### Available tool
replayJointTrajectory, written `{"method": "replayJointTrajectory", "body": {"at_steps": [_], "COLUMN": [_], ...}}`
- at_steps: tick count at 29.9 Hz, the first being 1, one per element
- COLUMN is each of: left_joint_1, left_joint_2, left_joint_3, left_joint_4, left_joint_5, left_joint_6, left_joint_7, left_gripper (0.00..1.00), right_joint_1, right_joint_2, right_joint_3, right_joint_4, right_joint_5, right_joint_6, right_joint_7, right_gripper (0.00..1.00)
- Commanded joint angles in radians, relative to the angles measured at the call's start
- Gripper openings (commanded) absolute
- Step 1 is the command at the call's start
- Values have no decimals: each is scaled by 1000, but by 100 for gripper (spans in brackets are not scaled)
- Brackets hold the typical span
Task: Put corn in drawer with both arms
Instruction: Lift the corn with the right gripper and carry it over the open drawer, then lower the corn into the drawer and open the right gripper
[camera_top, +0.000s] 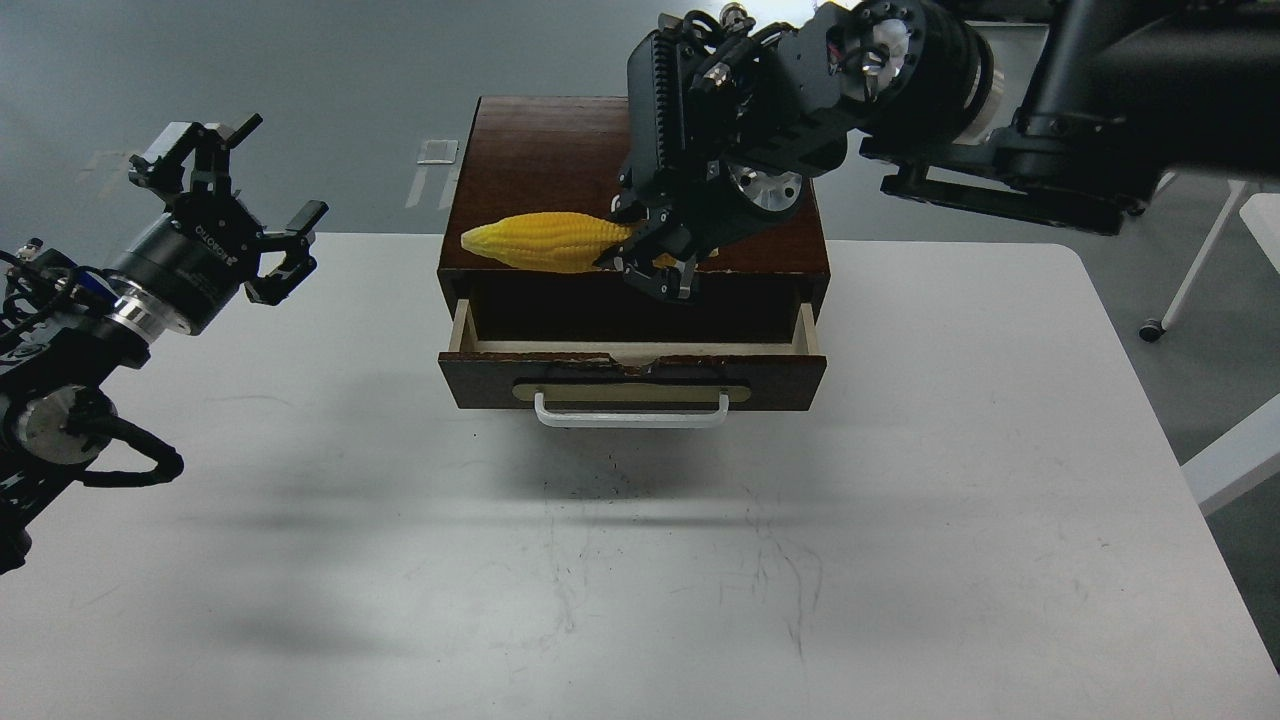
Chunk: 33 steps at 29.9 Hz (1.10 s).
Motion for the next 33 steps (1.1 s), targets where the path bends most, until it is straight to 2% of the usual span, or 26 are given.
{"method": "replayJointTrajectory", "body": {"at_steps": [1,13,15,23,28,33], "left_joint_1": [0,0,0,2,2,2], "left_joint_2": [2,4,4,8,13,14], "left_joint_3": [0,0,0,0,0,0], "left_joint_4": [0,-1,-1,-1,-1,-1], "left_joint_5": [0,0,0,0,0,0], "left_joint_6": [0,0,0,0,0,0], "left_joint_7": [0,0,0,0,0,0], "left_gripper": [99,99,99,99,99,99], "right_joint_1": [-36,-107,-107,-108,-113,-113], "right_joint_2": [9,21,21,19,19,19], "right_joint_3": [-25,-32,-32,-31,-31,-29], "right_joint_4": [-10,-41,-41,-37,-37,-36], "right_joint_5": [-8,-6,-6,-6,-4,-3], "right_joint_6": [-2,-2,-2,-2,-4,-4], "right_joint_7": [0,0,0,0,0,0], "right_gripper": [1,3,8,17,34,42]}}
